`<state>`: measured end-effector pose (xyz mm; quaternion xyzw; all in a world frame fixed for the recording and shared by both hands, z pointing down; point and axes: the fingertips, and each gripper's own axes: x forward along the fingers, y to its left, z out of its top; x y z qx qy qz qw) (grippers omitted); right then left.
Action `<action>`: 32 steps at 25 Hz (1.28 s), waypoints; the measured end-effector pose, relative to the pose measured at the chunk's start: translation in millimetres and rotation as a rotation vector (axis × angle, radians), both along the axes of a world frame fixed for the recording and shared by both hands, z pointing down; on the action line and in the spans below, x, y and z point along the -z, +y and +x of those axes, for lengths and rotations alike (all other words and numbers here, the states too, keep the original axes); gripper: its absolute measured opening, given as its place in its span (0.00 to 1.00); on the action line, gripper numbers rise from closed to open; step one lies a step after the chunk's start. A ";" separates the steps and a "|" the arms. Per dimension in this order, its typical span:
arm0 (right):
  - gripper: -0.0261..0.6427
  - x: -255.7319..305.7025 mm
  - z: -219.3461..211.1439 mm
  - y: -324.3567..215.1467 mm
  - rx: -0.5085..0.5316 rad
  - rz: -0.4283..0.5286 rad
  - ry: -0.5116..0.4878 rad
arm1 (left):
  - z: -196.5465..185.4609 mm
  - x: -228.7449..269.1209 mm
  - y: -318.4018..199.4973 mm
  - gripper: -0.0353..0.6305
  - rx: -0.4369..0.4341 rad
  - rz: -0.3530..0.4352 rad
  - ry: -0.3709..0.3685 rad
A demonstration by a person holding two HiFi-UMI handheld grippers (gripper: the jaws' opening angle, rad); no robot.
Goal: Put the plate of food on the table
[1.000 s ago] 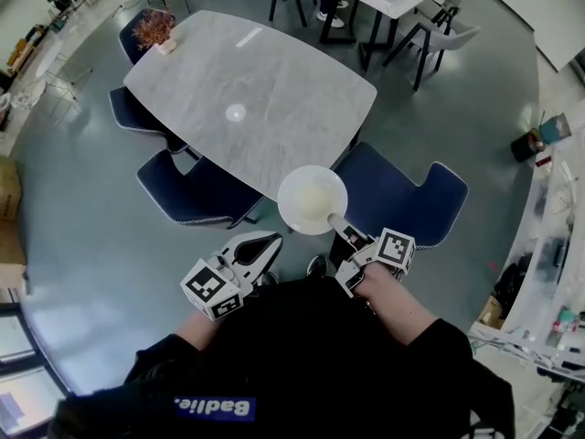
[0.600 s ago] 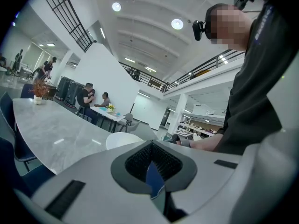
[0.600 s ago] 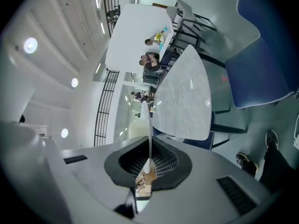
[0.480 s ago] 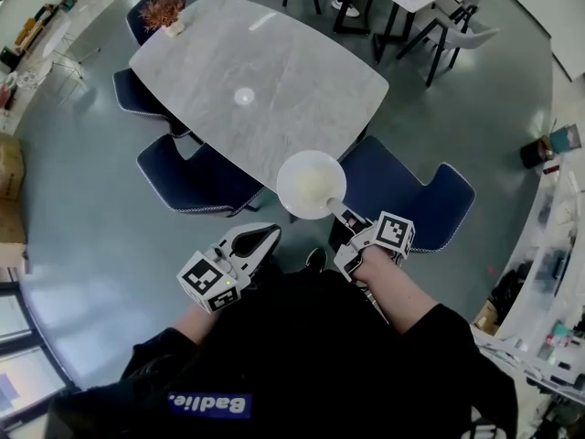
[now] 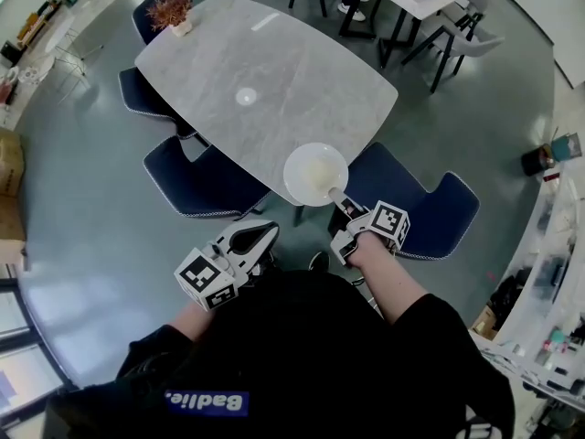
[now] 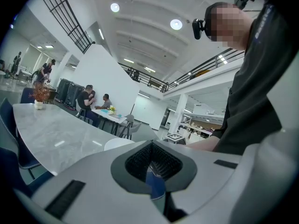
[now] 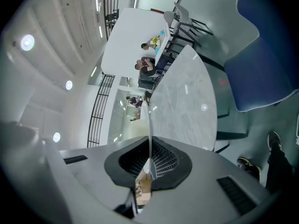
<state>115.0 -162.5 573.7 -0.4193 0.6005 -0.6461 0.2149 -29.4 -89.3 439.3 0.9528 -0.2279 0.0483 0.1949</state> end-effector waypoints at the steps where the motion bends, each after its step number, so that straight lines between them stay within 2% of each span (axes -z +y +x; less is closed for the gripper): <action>1: 0.06 -4.6 -1.0 -4.3 -0.005 -0.009 0.003 | -3.1 -1.5 -2.5 0.06 0.005 -0.004 -0.002; 10: 0.06 -44.9 -5.4 -47.9 -0.050 -0.060 0.002 | -24.8 -12.6 -17.2 0.06 0.047 -0.043 -0.019; 17: 0.06 -89.7 -1.4 -85.1 -0.068 -0.120 0.047 | -42.3 -27.1 -23.4 0.06 0.085 -0.071 -0.054; 22: 0.06 -110.8 -8.6 -118.4 -0.072 -0.145 0.071 | -55.1 -26.7 -30.7 0.06 0.122 -0.106 -0.059; 32: 0.07 -150.4 -20.8 -176.1 -0.087 -0.196 0.107 | -71.9 -29.4 -41.6 0.06 0.165 -0.127 -0.075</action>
